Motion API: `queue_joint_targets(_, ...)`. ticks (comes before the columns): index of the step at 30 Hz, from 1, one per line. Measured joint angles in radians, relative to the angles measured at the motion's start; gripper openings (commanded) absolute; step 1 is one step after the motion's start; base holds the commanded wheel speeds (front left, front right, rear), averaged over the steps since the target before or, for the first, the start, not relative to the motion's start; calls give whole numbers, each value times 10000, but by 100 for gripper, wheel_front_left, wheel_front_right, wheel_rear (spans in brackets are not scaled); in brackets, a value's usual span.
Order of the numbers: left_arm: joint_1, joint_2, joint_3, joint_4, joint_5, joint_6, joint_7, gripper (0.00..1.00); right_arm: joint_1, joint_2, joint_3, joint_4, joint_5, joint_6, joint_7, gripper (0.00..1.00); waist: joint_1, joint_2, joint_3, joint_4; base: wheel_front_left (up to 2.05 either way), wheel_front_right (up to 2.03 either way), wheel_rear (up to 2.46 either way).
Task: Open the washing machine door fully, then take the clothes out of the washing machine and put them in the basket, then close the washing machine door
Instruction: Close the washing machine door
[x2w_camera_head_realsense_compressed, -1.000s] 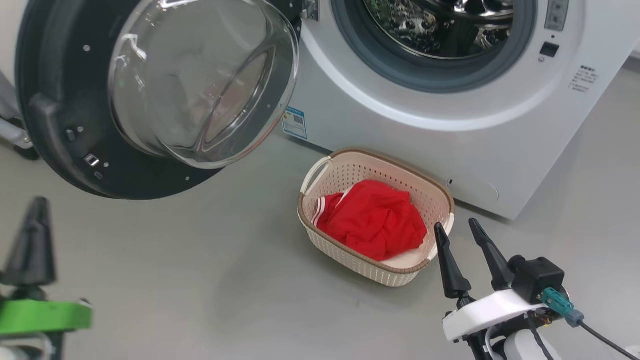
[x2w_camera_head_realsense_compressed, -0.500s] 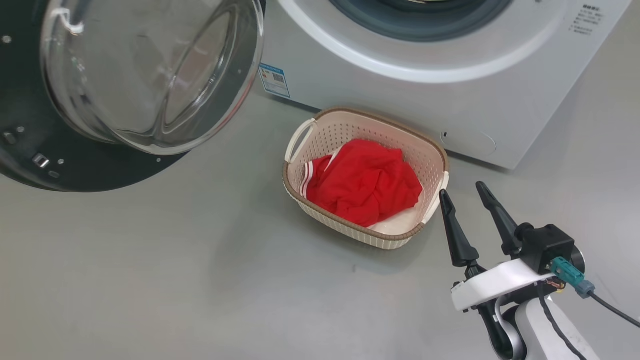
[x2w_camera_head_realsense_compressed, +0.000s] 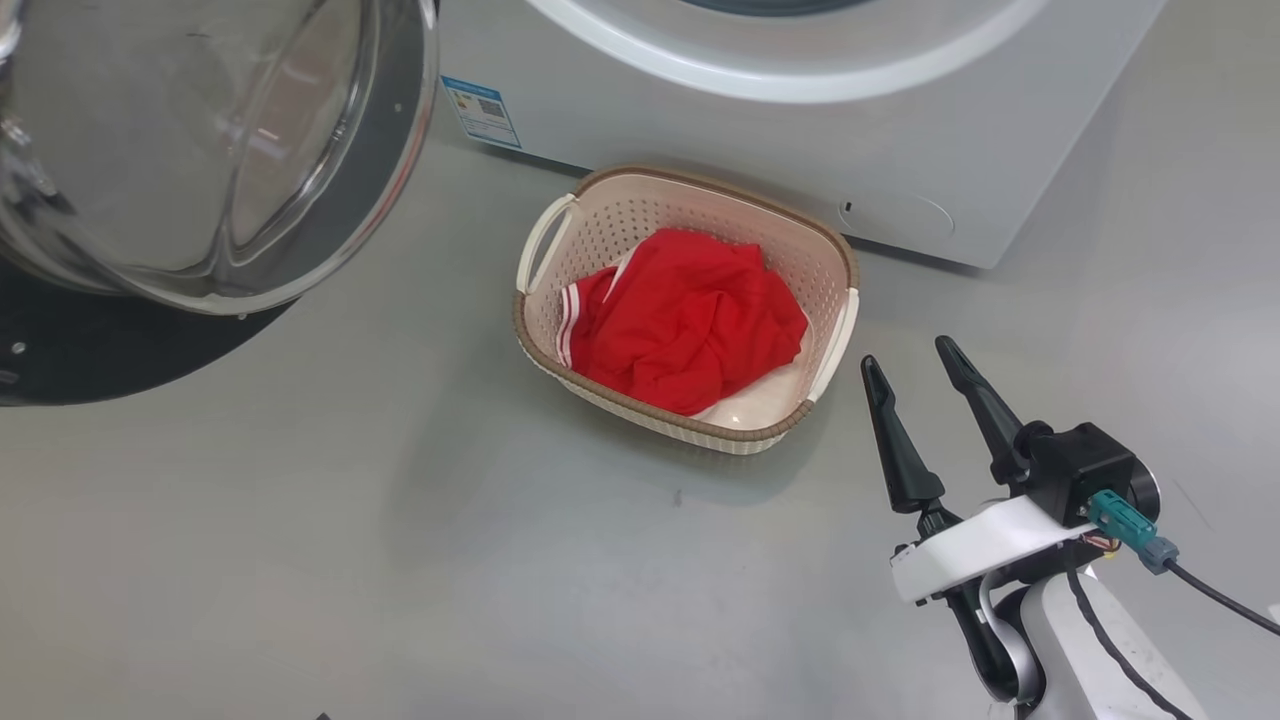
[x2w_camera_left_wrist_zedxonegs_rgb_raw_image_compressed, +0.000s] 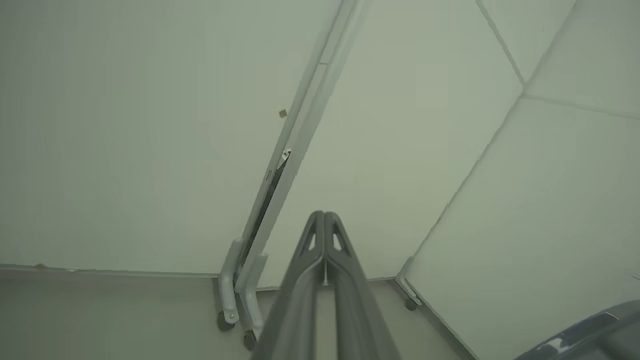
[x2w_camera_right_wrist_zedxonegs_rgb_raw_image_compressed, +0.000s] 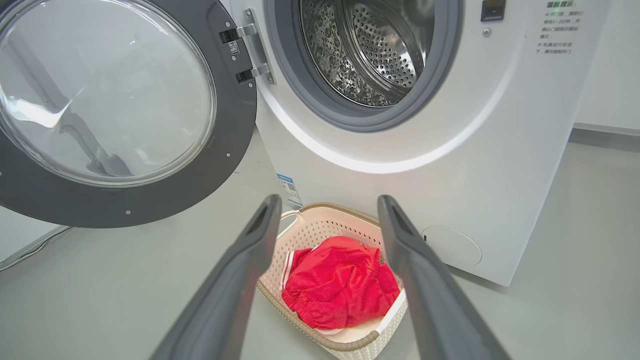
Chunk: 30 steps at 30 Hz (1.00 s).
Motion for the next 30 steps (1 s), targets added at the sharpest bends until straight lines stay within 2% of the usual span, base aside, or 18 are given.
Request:
queue_joint_targets(7,-1345,-642,1039,1701,-2021,859,1191,0,-16,8,96,59,0,0,-2,100,0,0,157,-304,0,0,0)
queue_joint_targets(11,-2091,-895,1455,2397,-2807,1296,1825,0,-16,13,96,100,4,0,-2,100,0,0,197,-363,0,0,0)
queue_joint_targets(15,-2549,-1124,1816,2978,-3818,1369,2688,0,-48,38,94,113,6,0,-13,100,0,0,203,-411,0,0,0)
queue_joint_targets(30,-2961,-945,1778,4270,-4159,1553,4261,0,-202,36,98,244,21,0,-21,100,-1,0,119,-489,0,0,0)
